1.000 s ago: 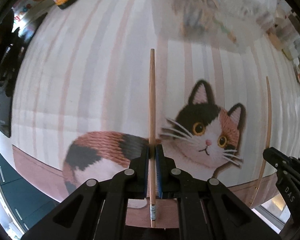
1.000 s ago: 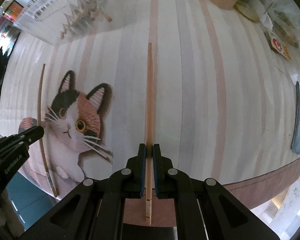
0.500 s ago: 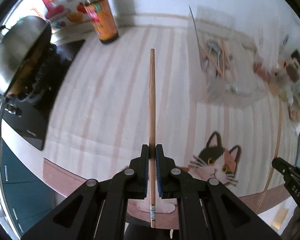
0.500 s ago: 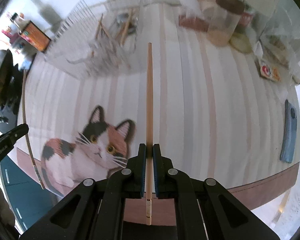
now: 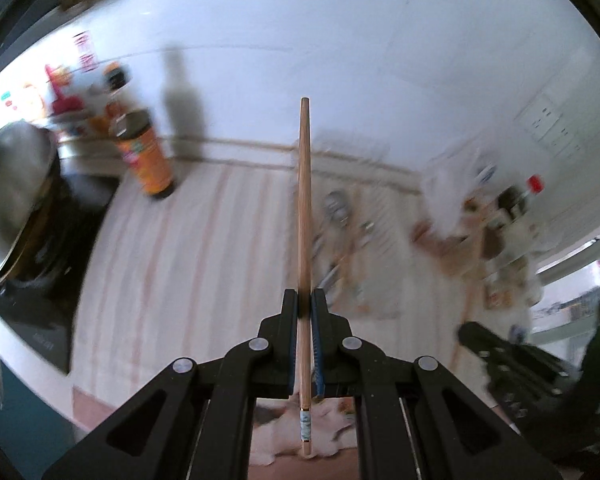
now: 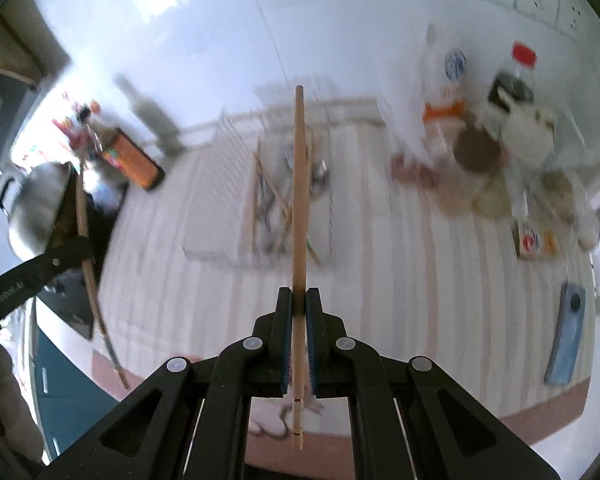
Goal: Organize utensils
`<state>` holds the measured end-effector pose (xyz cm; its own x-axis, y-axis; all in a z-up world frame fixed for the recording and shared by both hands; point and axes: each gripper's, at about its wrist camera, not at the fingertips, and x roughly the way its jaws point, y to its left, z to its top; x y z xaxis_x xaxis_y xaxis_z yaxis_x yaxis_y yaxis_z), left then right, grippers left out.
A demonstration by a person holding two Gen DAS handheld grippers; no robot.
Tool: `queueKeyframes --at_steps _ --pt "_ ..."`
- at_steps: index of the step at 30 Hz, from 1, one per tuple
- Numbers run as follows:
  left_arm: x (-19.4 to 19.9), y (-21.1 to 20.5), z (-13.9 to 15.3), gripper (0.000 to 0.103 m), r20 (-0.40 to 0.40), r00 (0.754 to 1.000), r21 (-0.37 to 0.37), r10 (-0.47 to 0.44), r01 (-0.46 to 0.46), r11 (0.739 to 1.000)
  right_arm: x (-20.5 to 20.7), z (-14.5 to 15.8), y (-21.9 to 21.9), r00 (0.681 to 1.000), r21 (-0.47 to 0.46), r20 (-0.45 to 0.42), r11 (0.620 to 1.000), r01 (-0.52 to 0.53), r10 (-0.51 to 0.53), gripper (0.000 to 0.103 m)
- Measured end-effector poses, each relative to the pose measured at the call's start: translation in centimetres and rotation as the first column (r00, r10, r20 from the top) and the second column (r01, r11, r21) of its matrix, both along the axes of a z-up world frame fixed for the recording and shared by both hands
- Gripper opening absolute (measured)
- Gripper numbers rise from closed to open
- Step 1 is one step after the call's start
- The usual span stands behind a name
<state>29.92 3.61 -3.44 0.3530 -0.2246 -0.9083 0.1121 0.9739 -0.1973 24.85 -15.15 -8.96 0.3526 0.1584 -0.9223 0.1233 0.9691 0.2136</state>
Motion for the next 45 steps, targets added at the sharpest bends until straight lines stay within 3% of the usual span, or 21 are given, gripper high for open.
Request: queueKeyframes --at_steps 5,11,14,18,22,25,28,29,30,32,36,38,41,45 --pt "5.5 -2.2 -0.6 0.004 -0.042 0.998 -0.045 -0.04 0.038 0.998 5.2 0.6 -0.6 1.0 0.026 0.026 1.0 0.0 0.0 0.007" --pt "11.7 -3.9 -4.8 0.004 -0.156 0.985 -0.065 -0.079 0.07 0.995 12.1 -1.6 -1.5 1.0 0.036 -0.02 0.999 0.014 -0.014 0.007" --pt "14.1 -4.3 -7.9 0.004 -0.244 0.966 -0.078 -0.086 0.068 0.995 14.7 -3.4 -1.9 0.998 0.059 -0.062 0.998 0.027 -0.023 0.007" --pt "15.3 -4.8 -10.4 0.005 -0.31 0.945 -0.067 -0.099 0.083 0.994 16.8 -6.2 -1.5 0.992 0.065 -0.126 0.998 0.011 -0.003 0.007" --pt "15.3 -4.4 -11.0 0.006 -0.328 0.941 -0.078 -0.087 0.065 0.995 17.7 -9.0 -1.3 0.982 0.072 -0.187 0.997 0.008 0.006 0.007" --pt "14.7 -4.2 -10.5 0.008 -0.322 0.945 0.0 -0.058 0.062 0.998 17.5 -10.0 -1.4 0.978 0.081 -0.206 0.997 0.011 0.006 0.01" --pt "13.9 -4.1 -9.7 0.03 -0.246 0.968 0.105 -0.046 0.073 0.992 17.1 -9.8 -1.6 0.981 0.05 -0.195 0.999 0.018 -0.008 0.018" --pt "13.5 -4.0 -9.4 0.048 -0.218 0.975 0.137 -0.039 0.07 0.988 16.8 -9.5 -1.6 0.983 0.024 -0.183 1.0 0.012 -0.008 0.022" --pt "12.9 -4.0 -8.9 0.056 -0.179 0.983 0.167 -0.037 0.067 0.984 16.5 -9.1 -1.5 0.985 0.001 -0.171 1.0 0.011 -0.011 0.029" --pt "11.8 -3.8 -8.4 0.061 -0.114 0.993 0.22 -0.027 0.052 0.974 15.7 -8.4 -1.6 0.989 -0.044 -0.147 0.999 0.011 -0.017 0.038" --pt "9.3 -3.2 -7.9 0.086 -0.01 1.0 0.293 -0.019 0.021 0.956 13.6 -6.9 -1.7 0.995 -0.154 -0.086 0.988 0.027 -0.04 0.055" --pt "8.4 -2.8 -7.9 0.087 0.012 1.0 0.298 -0.017 0.013 0.955 12.2 -6.6 -1.7 0.996 -0.19 -0.064 0.981 0.041 -0.054 0.059" --pt "7.3 -2.2 -7.9 0.103 0.027 1.0 0.3 -0.013 0.005 0.954 10.4 -6.3 -2.0 0.996 -0.217 -0.046 0.974 0.059 -0.071 0.074" --pt "5.7 -1.7 -8.1 0.103 0.039 0.999 0.306 -0.016 0.003 0.952 8.3 -6.1 -1.9 0.996 -0.274 -0.026 0.959 0.08 -0.091 0.092"
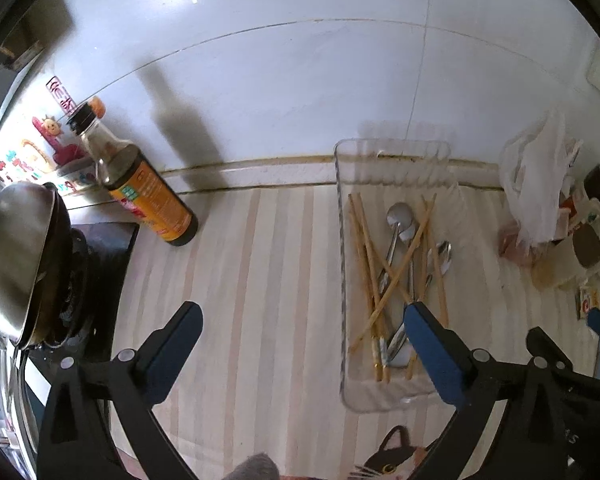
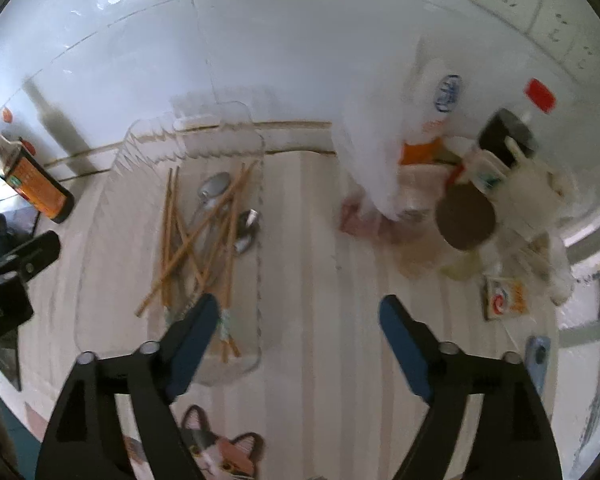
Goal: Organize utensils
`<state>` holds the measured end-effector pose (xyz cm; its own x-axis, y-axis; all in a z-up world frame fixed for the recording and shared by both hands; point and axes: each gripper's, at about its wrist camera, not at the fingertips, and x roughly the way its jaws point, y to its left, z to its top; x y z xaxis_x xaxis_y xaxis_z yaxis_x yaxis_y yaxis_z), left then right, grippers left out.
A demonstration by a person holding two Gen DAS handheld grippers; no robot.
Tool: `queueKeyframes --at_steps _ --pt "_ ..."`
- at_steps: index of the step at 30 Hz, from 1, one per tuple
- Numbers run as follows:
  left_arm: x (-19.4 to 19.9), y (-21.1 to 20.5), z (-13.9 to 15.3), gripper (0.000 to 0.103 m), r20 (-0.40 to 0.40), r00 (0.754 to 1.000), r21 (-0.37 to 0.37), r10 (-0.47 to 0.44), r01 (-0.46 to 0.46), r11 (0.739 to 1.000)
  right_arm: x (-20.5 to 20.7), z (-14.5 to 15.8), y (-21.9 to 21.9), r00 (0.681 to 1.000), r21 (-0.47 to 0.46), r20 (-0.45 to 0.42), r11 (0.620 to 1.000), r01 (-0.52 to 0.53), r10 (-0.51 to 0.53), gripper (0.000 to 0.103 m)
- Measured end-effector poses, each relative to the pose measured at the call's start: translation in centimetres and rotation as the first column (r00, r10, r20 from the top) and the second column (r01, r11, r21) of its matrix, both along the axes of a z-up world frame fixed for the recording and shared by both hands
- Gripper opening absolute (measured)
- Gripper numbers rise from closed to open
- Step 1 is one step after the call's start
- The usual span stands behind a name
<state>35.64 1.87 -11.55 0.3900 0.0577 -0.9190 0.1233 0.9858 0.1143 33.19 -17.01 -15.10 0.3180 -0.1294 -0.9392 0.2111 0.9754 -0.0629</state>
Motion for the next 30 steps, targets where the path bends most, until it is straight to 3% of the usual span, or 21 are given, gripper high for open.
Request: queueKeyframes --at_steps 3,13,21,30 --pt "-0.9 0.0 0.1 0.103 0.001 1.0 -0.009 -0.009 0.009 1.0 -1.1 0.3 0.2 1.0 -0.023 0.01 1.0 0.013 -0.013 0.1" --pt "-5.1 0.9 3.1 0.103 0.067 0.997 -0.038 -0.033 0.036 0.999 -5.5 4.1 1.2 0.993 -0.112 0.111 0.992 0.058 -0.046 0.103" --pt "-10.9 1.9 8.6 0.103 0.174 0.985 -0.07 0.009 0.003 0.998 -10.7 9.0 2.1 0.976 -0.104 0.215 0.993 0.061 -0.038 0.103" --pt "-19.2 1.9 14.9 0.103 0.285 0.958 -0.078 0.004 0.019 0.997 -19.0 16.0 2.3 0.936 -0.091 0.351 0.995 0.039 -0.005 0.103"
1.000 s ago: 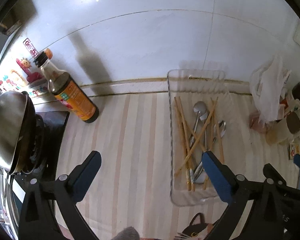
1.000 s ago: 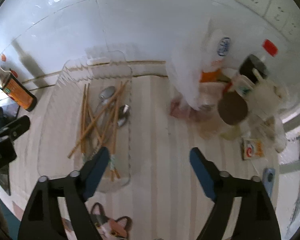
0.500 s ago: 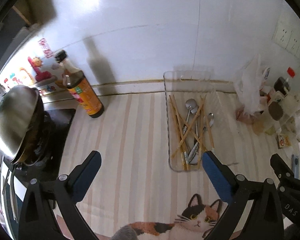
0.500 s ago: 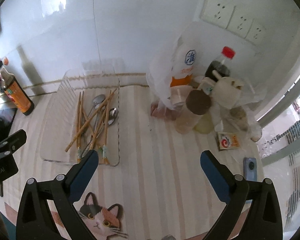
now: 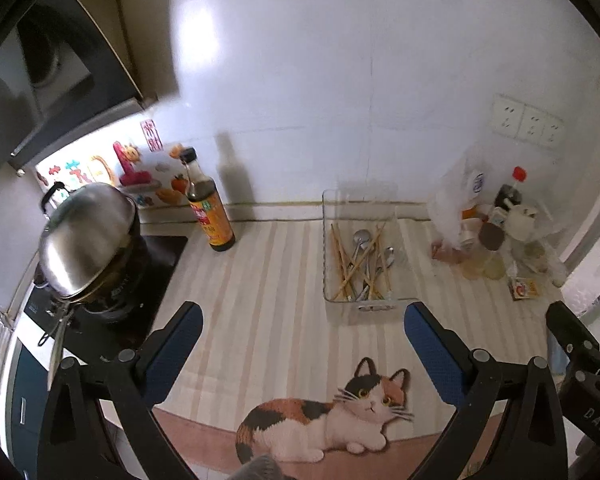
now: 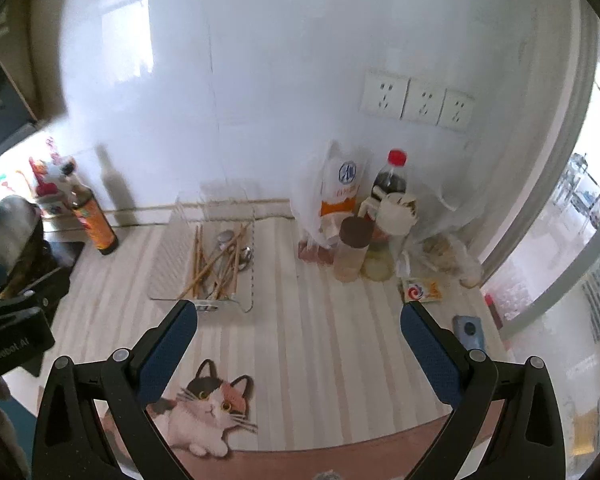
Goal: Organize utensils
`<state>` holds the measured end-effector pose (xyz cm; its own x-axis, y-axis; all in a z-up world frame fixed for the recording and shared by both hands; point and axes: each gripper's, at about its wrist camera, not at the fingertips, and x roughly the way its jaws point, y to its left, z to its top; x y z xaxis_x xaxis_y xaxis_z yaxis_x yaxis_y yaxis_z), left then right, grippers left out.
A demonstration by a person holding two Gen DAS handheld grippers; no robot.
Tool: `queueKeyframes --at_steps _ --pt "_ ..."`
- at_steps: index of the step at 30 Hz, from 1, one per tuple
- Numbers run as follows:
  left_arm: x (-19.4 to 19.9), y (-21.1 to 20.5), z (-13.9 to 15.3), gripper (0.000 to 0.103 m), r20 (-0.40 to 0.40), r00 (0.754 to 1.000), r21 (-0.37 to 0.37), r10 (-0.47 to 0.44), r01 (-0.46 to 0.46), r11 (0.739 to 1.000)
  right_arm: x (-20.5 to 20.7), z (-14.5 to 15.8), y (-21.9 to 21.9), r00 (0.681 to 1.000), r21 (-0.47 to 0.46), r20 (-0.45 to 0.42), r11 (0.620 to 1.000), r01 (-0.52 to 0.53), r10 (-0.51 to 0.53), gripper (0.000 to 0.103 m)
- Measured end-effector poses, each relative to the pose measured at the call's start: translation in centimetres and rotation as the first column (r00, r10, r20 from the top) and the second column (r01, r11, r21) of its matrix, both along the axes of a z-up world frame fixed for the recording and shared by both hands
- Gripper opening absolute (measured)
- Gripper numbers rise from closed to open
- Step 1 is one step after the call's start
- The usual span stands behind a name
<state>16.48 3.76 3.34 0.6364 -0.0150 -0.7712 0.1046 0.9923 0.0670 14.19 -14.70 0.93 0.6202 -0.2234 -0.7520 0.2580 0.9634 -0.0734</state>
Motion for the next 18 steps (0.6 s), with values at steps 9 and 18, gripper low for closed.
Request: queueKeyframes --at_steps 9,18 --pt "-5.3 0.4 4.1 0.103 0.072 0.997 -0.031 0.007 -0.004 1.0 -6.1 4.9 0.8 0.996 -0.009 0.083 0.999 -0.041 0.042 0.103" --pt "-7.4 0.6 5.2 0.103 0.041 0.999 -0.04 0.018 -0.016 0.999 -9.1 7.5 1.1 0.993 -0.013 0.108 0.998 -0.055 0.056 0.103"
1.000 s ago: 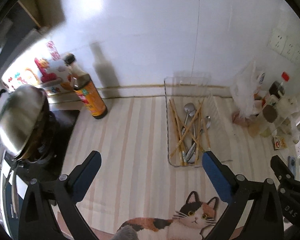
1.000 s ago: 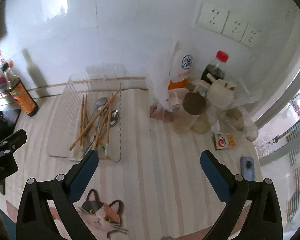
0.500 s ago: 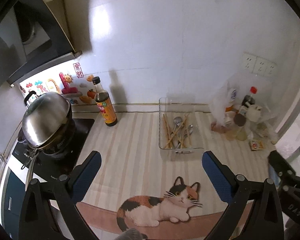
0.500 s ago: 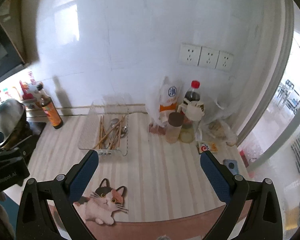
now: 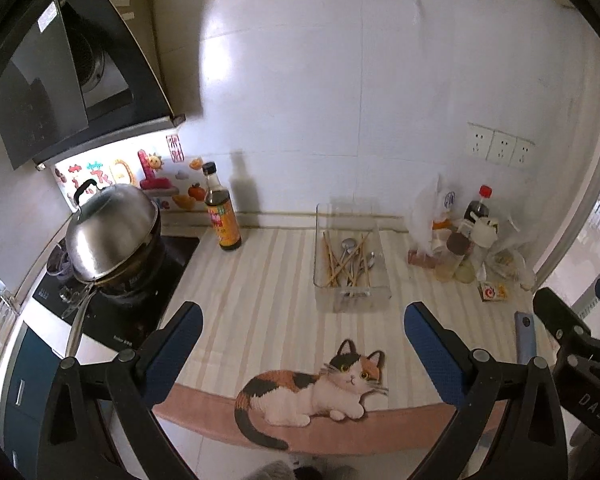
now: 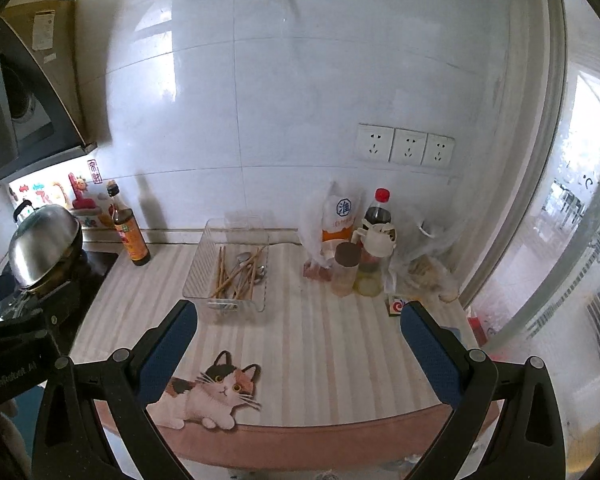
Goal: Organize utensils
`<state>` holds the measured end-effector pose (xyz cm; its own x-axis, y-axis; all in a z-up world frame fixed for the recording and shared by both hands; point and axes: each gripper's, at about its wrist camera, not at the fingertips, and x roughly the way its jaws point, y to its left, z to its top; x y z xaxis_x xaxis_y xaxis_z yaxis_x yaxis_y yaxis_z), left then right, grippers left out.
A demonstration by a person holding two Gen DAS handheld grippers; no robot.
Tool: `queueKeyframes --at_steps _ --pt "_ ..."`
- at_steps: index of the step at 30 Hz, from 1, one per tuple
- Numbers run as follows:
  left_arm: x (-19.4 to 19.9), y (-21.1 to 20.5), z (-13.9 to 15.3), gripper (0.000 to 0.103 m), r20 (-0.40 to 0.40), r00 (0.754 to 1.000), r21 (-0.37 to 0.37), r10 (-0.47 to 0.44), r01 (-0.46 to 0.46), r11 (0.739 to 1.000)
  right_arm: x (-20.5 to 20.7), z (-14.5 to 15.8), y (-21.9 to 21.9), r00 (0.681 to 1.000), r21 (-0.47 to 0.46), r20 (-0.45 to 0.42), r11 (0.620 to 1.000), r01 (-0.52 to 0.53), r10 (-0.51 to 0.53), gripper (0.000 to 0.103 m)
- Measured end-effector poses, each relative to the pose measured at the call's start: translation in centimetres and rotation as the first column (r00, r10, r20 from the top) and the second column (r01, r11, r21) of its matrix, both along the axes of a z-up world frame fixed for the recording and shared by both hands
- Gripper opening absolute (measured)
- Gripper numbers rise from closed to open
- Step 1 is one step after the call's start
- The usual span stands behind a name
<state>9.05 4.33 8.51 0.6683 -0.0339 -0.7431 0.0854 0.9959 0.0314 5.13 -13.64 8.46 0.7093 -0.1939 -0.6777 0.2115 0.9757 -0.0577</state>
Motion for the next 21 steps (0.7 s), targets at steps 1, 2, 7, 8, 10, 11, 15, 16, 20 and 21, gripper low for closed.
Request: queueKeyframes --at_steps 1,2,7,8,10,11,15,16,20,21 --pt "0.0 0.0 0.0 0.103 -0.011 1.0 -0.004 0.001 -0.001 1.0 -0.2 0.2 0.0 1.0 0.002 -0.004 1.0 -0.001 0.001 0.103" --pt "0.1 0.0 -0.1 0.103 -0.024 1.0 -0.01 0.004 -0.005 1.0 -0.2 0.3 0.0 1.0 0.002 -0.011 1.0 -0.001 0.001 0.103" --pt "0.4 -0.1 -0.1 0.103 -0.057 0.998 -0.004 0.021 -0.021 1.0 0.3 0.8 -0.1 0.999 -0.003 -0.04 1.0 -0.004 0.004 0.103" --pt "0.5 -0.1 -0.1 0.103 -0.059 0.998 -0.002 0.022 -0.022 1.0 0.4 0.9 -0.1 0.999 -0.002 -0.044 1.0 -0.008 0.008 0.103" --pt "0.7 -0.2 0.0 0.103 -0.058 0.998 -0.002 0.024 -0.024 1.0 0.7 1.1 0.0 0.999 -0.002 -0.049 1.0 -0.012 0.012 0.103" --pt "0.7 -0.2 0.0 0.103 -0.058 0.998 0.0 0.026 -0.026 1.0 0.7 1.1 0.0 0.999 -0.002 -0.05 1.0 -0.01 0.01 0.103" --pt "1.1 0.0 0.2 0.103 -0.054 0.998 0.005 0.036 -0.036 0.999 1.4 1.1 0.2 0.998 0.004 -0.062 1.0 -0.015 0.015 0.103" --pt "1.2 0.0 0.2 0.103 -0.054 0.998 0.006 0.037 -0.037 0.999 1.5 1.0 0.1 0.998 0.004 -0.063 1.0 -0.016 0.016 0.103" --pt "1.4 0.1 0.2 0.103 -0.048 0.998 0.014 0.043 -0.043 0.999 1.8 0.9 0.1 0.998 0.002 -0.064 1.0 -0.019 0.019 0.103" --pt "1.4 0.1 0.2 0.103 -0.045 0.998 0.019 0.044 -0.043 0.999 1.8 0.9 0.1 0.998 0.003 -0.063 1.0 -0.018 0.018 0.103"
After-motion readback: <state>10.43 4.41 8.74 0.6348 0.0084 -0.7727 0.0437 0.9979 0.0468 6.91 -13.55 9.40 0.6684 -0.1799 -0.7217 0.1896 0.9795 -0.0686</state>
